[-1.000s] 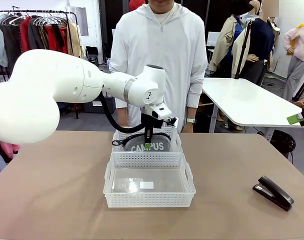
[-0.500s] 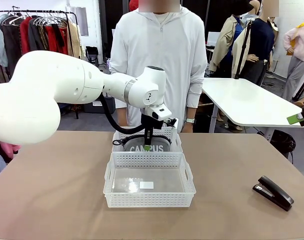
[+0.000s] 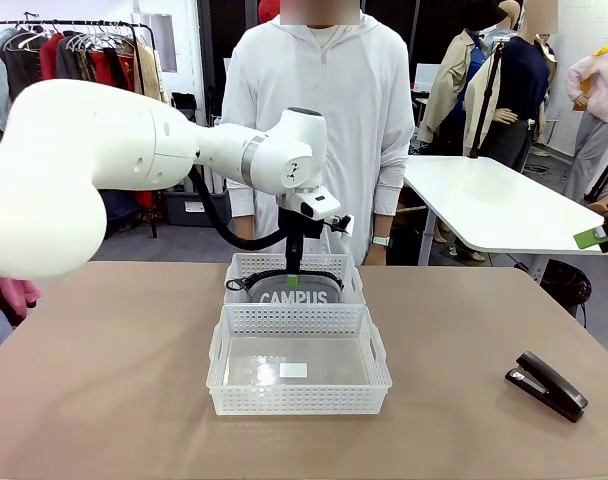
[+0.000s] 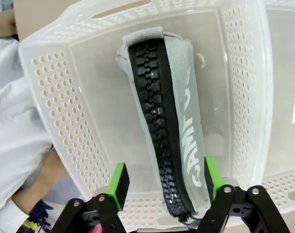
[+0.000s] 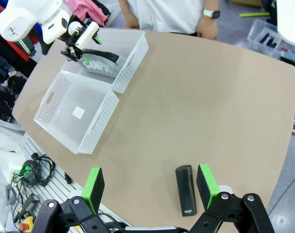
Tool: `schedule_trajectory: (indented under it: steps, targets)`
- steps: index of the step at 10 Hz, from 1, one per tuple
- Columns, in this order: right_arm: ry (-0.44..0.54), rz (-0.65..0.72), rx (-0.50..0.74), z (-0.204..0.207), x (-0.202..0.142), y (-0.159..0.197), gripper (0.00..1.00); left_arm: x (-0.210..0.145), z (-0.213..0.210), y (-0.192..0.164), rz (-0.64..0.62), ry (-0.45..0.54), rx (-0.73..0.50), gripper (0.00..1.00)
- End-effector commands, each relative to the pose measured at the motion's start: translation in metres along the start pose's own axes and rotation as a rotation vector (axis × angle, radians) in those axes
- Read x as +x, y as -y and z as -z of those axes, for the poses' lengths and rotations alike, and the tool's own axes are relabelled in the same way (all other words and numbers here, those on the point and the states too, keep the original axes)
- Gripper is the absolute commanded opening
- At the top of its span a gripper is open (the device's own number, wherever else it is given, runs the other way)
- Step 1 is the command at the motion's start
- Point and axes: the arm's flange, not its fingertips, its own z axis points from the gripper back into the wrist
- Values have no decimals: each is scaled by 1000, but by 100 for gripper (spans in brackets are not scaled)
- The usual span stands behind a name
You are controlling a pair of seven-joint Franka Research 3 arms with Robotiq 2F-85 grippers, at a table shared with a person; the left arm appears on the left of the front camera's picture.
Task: Distribute items into two baskets.
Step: Place the picked Pencil pouch into the Organizing basket as instructed by the person, then pick up the Stapler that the person points to.
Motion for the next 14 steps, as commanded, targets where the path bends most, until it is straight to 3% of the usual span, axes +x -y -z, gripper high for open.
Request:
schedule_trajectory:
  steps: [1, 14]
  targets:
    - [22, -11, 23, 1, -1, 0, 100, -9, -10, 7, -14, 33, -29, 100]
    - [22, -11, 23, 1, -1, 0, 100, -8, -12, 1, -18, 22, -19, 100]
